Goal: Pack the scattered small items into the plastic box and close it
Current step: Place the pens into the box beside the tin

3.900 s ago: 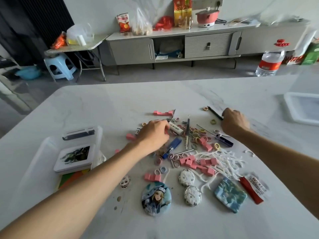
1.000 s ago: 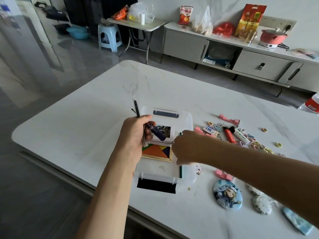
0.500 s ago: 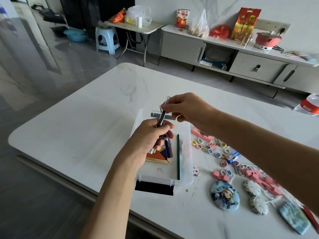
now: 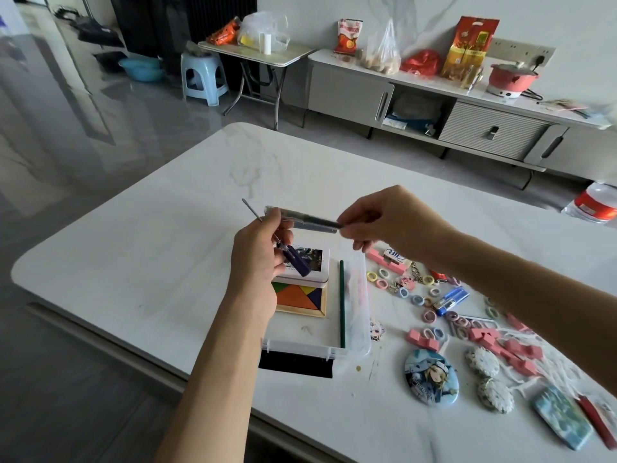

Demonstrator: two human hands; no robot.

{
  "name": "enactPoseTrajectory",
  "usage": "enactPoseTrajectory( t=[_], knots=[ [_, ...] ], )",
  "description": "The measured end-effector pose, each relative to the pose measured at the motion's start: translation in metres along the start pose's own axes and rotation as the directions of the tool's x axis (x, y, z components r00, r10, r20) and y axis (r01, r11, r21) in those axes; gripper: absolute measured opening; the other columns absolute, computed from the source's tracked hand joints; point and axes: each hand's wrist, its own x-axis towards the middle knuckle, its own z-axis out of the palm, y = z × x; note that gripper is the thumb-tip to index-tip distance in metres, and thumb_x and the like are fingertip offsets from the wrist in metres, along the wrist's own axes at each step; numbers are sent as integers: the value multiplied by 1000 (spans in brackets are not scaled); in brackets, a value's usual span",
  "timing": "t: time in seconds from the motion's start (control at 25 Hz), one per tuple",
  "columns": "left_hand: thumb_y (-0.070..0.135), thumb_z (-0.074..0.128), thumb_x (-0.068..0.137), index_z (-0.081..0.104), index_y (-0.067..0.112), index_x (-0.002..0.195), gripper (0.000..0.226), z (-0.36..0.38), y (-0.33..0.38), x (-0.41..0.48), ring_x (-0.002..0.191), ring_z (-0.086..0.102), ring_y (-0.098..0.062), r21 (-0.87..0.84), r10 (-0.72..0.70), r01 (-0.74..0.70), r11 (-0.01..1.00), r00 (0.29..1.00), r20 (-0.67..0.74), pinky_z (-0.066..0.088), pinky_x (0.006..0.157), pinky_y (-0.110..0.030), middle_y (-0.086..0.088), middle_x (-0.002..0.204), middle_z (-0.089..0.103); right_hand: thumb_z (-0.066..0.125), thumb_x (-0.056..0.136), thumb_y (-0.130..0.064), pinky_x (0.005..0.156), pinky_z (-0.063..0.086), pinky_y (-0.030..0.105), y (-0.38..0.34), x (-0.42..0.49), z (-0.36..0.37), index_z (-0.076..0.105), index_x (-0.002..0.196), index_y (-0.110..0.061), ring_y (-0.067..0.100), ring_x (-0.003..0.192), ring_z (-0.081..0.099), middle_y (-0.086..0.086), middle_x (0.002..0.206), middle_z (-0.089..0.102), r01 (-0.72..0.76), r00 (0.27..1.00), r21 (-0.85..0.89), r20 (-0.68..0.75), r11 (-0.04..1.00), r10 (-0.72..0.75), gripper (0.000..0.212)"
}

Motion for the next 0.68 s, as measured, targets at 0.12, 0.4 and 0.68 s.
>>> enactPoseTrajectory(
  t=[0.12,0.4,0.68],
  knots=[
    [23,55,96,61,11,67,32,4,-5,4,35,38,-3,146,114,-108,983,993,-35,27,35,-15,3,54,51,76,78,-37,58,50,17,-5,-10,9,71,77,-30,0,64,65,-15,72,70,107,993,-519,10,848,-119,8],
    [11,50,94,66,12,78,23,2,-7,9,28,34,-3,163,40,-36,986,999,-25,23,31,-12,-2,61,53,73,77,-20,47,42,17,-18,-5,10,74,74,-8,5,42,58,-1,58,71,-192,962,-490,75,850,261,13],
    [1,44,97,65,4,98,21,-7,-4,11,50,37,-15,109,-13,15,994,1000,-19,28,31,-11,-7,72,54,62,86,-6,38,41,11,-15,6,57,57,69,-8,1,33,55,-4,44,61,-140,921,-676,179,724,346,18]
  ],
)
